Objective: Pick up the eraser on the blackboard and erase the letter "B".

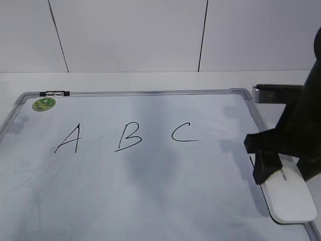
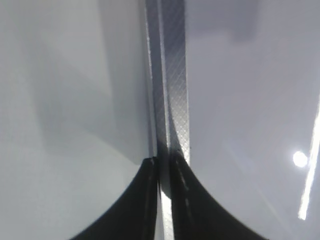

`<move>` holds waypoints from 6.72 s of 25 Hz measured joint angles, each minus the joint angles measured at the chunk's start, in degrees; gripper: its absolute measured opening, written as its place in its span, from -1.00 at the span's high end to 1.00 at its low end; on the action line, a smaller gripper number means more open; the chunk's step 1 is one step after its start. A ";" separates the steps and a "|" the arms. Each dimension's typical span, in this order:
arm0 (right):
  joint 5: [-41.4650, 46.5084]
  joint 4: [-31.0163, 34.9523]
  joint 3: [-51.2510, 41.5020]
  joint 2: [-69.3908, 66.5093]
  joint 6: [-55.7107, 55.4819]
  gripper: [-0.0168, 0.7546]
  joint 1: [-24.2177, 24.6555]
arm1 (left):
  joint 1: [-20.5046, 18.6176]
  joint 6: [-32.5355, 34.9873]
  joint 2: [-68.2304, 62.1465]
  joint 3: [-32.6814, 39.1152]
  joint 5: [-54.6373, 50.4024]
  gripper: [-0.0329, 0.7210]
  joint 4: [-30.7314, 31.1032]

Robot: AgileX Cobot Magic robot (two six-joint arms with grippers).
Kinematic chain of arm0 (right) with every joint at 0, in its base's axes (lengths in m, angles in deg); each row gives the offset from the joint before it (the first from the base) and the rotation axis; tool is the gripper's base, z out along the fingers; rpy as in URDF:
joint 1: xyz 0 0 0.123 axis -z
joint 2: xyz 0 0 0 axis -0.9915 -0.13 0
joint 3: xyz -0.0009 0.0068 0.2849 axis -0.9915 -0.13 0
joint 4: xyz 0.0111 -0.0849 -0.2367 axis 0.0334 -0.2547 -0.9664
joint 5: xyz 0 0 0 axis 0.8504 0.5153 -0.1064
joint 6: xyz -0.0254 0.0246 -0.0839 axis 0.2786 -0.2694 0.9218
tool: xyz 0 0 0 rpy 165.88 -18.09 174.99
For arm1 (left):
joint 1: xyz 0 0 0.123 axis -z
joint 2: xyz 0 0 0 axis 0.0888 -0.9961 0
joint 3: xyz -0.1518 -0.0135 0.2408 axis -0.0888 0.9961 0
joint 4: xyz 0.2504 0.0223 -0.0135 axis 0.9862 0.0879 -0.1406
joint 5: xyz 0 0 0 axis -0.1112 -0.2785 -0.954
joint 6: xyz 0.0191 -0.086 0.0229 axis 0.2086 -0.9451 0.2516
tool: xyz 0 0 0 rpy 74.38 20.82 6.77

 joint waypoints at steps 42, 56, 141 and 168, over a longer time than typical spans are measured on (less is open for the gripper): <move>7.75 6.13 58.94 -42.77 6.36 -0.38 -17.18 | 0.00 0.00 0.00 -0.17 -0.93 0.81 -0.04; 7.75 1.09 60.10 -44.94 9.36 -0.38 -20.92 | 0.00 -0.08 -0.10 -0.26 -1.48 0.81 -0.04; 7.34 -3.78 74.12 -53.70 9.95 -0.37 -23.00 | -0.09 -0.34 -0.10 -0.26 -2.61 0.81 1.15; 7.34 -4.32 74.12 -53.70 10.07 -0.37 -25.32 | -0.09 -0.34 -0.10 -0.26 -2.87 0.81 1.59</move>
